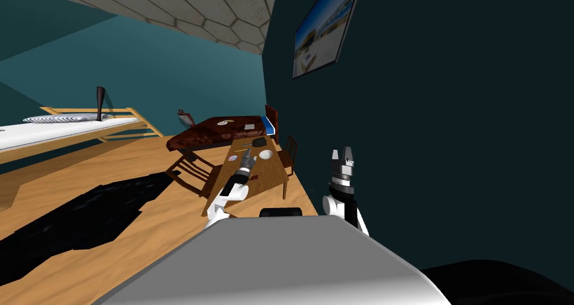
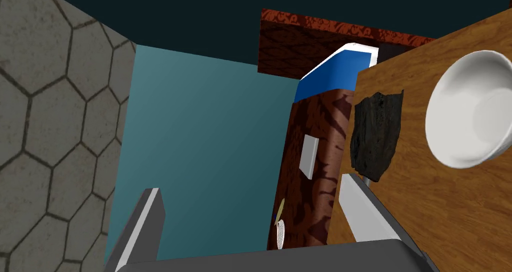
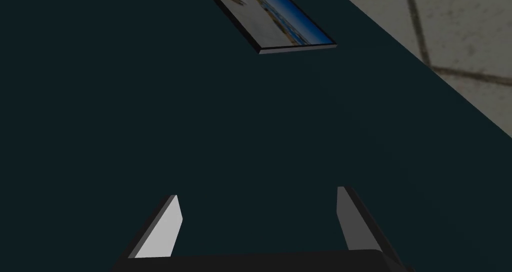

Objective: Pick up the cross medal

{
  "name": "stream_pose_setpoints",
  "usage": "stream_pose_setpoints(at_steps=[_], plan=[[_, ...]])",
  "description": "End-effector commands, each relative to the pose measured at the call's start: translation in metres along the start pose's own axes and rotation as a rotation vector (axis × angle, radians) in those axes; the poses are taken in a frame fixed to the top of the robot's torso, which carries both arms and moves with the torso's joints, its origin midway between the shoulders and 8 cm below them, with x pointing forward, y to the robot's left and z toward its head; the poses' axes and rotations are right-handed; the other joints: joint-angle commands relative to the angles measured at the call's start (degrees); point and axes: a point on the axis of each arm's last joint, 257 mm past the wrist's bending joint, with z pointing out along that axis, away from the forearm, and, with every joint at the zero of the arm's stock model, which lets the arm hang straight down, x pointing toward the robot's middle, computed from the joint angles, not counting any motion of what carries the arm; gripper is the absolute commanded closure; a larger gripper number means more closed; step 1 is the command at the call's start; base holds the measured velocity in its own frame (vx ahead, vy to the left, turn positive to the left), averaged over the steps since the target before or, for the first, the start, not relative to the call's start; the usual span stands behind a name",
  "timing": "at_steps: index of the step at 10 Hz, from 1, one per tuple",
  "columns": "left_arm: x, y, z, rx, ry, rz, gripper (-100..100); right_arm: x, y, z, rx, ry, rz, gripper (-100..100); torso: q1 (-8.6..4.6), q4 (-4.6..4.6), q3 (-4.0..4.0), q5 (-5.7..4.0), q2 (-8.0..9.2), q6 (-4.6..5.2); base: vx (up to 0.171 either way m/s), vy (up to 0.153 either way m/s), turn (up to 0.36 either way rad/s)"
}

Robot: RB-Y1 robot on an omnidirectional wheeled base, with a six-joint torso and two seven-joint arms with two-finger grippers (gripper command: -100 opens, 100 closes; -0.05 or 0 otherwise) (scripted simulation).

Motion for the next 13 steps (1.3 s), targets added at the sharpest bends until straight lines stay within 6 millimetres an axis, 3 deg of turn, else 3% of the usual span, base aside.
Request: stream_pose_setpoints(at_steps=[1, 13], plan=[[0.000, 0.022, 0.009, -0.065, 0.000, -0.071, -100, 0.000, 0.000, 0.000, 0.000, 0.000, 0.000, 0, 0.00, 0.00, 0.00, 0.00, 0.00, 0.00, -0.031, 0.043, -0.129], [-0.018, 0.149, 0.025, -0.427, -0.078, -0.322, -100, 0.000, 0.000, 0.000, 0.000, 0.000, 0.000, 0, 0.01, 0.00, 0.01, 0.00, 0.02, -0.04, -0.024, 0.031, -0.063]])
